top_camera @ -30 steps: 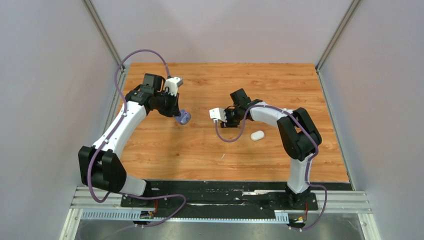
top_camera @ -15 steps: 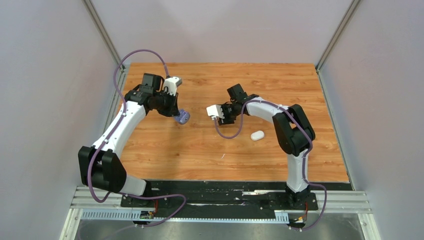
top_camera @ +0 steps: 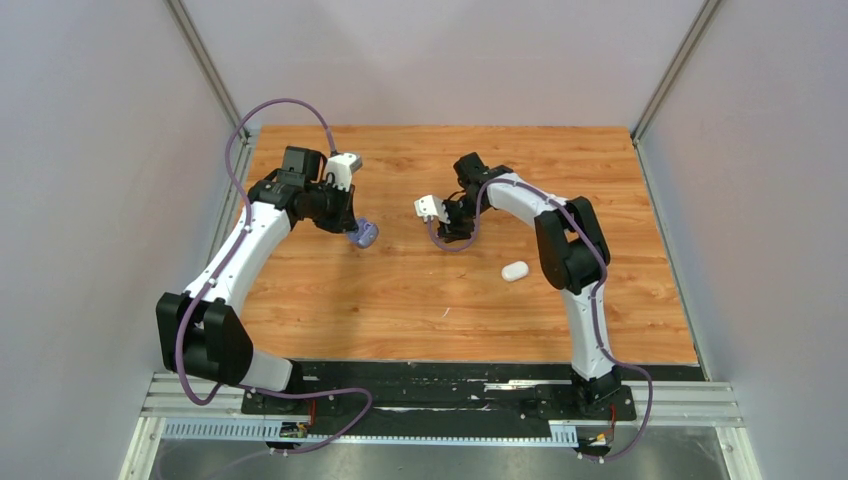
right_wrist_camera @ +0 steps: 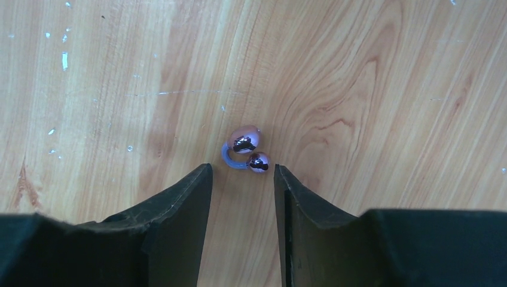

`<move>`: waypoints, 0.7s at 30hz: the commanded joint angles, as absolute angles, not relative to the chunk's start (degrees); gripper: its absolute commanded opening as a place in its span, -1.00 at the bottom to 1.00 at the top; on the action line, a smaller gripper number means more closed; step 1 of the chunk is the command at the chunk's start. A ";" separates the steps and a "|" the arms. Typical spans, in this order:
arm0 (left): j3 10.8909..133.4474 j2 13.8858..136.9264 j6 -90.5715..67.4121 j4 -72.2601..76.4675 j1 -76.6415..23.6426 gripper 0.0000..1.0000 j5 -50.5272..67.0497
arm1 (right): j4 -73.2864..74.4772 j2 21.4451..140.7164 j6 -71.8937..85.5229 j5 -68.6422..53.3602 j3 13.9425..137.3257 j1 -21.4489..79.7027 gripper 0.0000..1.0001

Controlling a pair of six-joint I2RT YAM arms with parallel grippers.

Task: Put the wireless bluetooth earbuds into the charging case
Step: Pick up the earbud from the center of the board.

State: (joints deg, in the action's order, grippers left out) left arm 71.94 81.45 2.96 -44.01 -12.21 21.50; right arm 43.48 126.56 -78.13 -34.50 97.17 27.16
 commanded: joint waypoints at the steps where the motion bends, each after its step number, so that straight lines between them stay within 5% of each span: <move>1: 74.25 81.21 3.64 -43.71 -11.70 -1.00 22.03 | 53.00 129.28 -81.81 -35.87 99.86 26.81 -0.14; 13: 74.14 81.21 3.58 -43.91 -11.60 -1.00 22.28 | 53.09 132.20 -78.88 -38.27 104.32 27.21 -0.04; 21: 74.29 81.12 3.66 -43.88 -11.64 -1.00 22.45 | 55.07 132.23 -78.13 -37.53 103.06 27.51 -0.29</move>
